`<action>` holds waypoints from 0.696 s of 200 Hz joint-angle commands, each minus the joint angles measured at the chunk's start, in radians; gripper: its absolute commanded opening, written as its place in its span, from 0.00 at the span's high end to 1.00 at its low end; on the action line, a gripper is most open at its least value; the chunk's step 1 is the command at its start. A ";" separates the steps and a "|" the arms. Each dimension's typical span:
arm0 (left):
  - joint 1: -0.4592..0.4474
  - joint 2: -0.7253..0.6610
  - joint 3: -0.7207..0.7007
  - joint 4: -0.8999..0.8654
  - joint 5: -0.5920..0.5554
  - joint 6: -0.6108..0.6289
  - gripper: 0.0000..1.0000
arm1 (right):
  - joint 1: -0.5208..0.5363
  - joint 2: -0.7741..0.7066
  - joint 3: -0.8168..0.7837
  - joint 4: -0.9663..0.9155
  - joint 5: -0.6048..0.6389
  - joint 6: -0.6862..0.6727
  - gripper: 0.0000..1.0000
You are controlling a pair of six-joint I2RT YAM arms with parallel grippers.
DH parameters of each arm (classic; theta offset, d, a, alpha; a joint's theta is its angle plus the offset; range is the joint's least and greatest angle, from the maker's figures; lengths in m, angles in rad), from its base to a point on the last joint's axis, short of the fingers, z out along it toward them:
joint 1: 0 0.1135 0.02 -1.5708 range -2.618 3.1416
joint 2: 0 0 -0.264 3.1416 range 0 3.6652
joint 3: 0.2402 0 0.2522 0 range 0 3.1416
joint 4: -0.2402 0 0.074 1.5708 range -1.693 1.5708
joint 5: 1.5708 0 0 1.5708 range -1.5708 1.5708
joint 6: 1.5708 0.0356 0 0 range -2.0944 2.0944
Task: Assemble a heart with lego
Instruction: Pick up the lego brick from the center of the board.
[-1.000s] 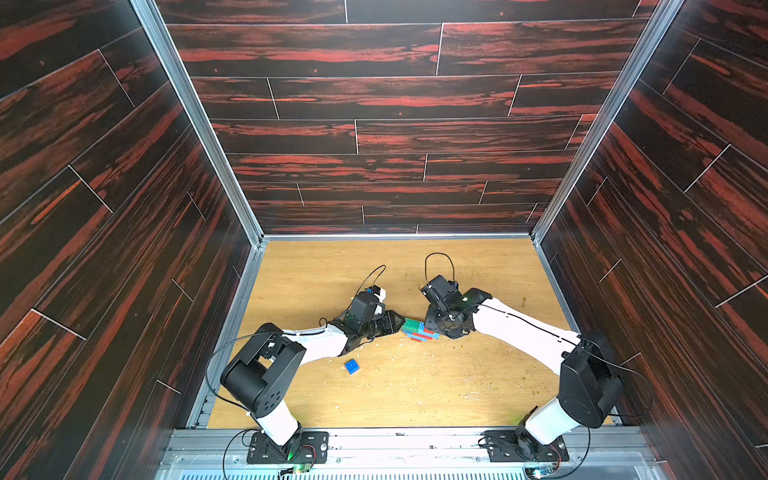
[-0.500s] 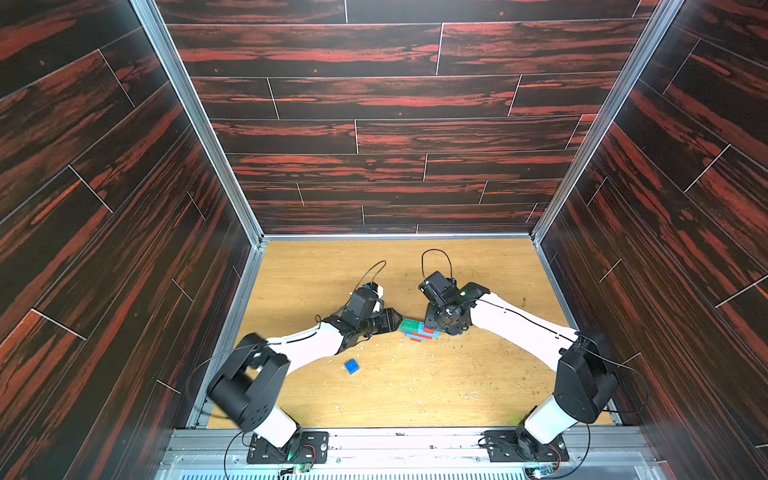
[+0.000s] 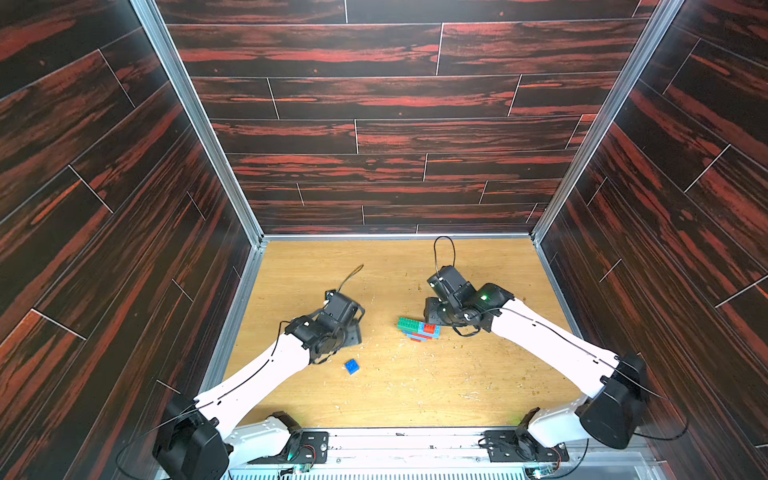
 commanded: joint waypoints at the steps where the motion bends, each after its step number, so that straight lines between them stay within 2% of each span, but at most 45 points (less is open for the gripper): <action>1: -0.049 0.041 -0.045 -0.174 -0.072 -0.105 0.34 | -0.008 0.001 -0.022 -0.021 0.052 -0.091 0.39; 20: -0.068 0.132 -0.039 -0.133 0.003 -0.115 0.33 | -0.052 -0.007 -0.045 0.001 0.024 -0.109 0.37; 59: -0.124 0.309 0.022 -0.083 0.020 -0.127 0.34 | -0.144 -0.080 -0.149 0.106 -0.085 -0.128 0.37; 89: -0.129 0.339 0.013 -0.027 0.018 -0.143 0.39 | -0.170 -0.090 -0.197 0.120 -0.093 -0.143 0.37; 139: -0.129 0.400 0.037 0.011 0.034 -0.149 0.39 | -0.193 -0.096 -0.221 0.139 -0.113 -0.162 0.38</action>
